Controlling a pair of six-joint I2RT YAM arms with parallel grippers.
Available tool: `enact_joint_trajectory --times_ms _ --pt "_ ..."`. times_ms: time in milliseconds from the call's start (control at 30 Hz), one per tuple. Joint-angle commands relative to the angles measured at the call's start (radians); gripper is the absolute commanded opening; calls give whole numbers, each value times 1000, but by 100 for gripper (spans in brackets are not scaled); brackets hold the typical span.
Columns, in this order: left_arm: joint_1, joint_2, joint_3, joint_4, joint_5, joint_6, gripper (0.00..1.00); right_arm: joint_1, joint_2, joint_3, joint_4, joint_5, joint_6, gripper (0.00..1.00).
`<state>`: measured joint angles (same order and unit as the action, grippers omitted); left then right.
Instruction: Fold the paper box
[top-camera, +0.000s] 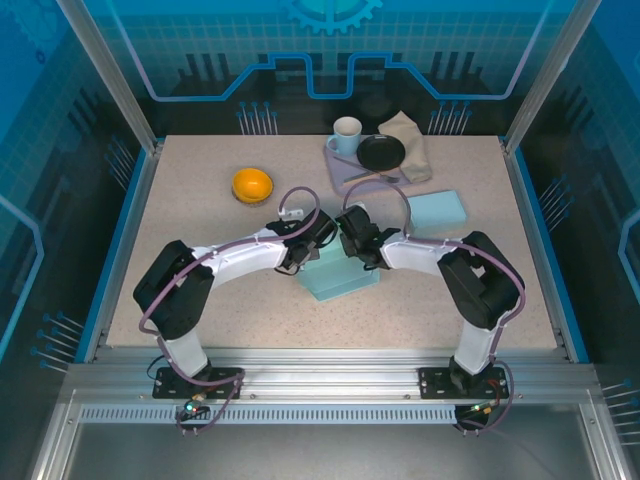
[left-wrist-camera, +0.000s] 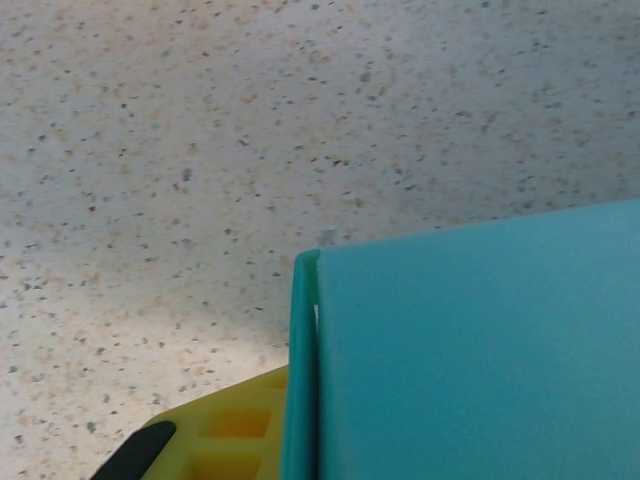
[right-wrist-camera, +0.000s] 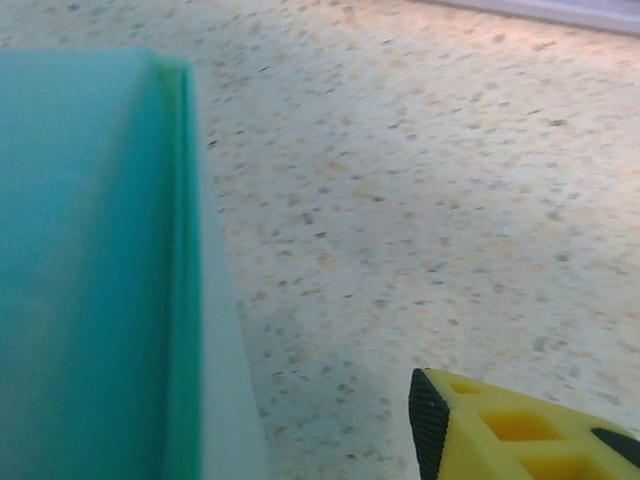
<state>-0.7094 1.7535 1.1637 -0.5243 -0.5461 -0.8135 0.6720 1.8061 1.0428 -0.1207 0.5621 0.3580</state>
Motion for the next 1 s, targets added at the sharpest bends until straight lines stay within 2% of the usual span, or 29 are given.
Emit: enact_joint_trajectory --times_ms 0,100,167,333,533,633,767,967 --pt "26 14 -7 -182 -92 10 15 -16 32 22 -236 366 87 50" --pt "25 15 -11 -183 -97 10 15 -12 44 33 -270 396 110 50" --pt "26 14 -14 -180 -93 10 15 -18 33 16 -234 342 102 50" --pt "25 17 -10 -167 -83 12 15 -27 -68 -92 53 -94 -7 53" --pt "25 16 -4 -161 -79 12 15 -25 -199 -129 112 -364 8 55" --pt "25 17 -1 -156 -75 18 15 -25 -270 -144 86 -423 14 56" --pt "29 6 0 -125 -52 83 15 -36 -369 -153 -25 -410 16 56" --pt "68 -9 32 -58 147 346 19 -114 -566 -202 -167 -394 9 56"
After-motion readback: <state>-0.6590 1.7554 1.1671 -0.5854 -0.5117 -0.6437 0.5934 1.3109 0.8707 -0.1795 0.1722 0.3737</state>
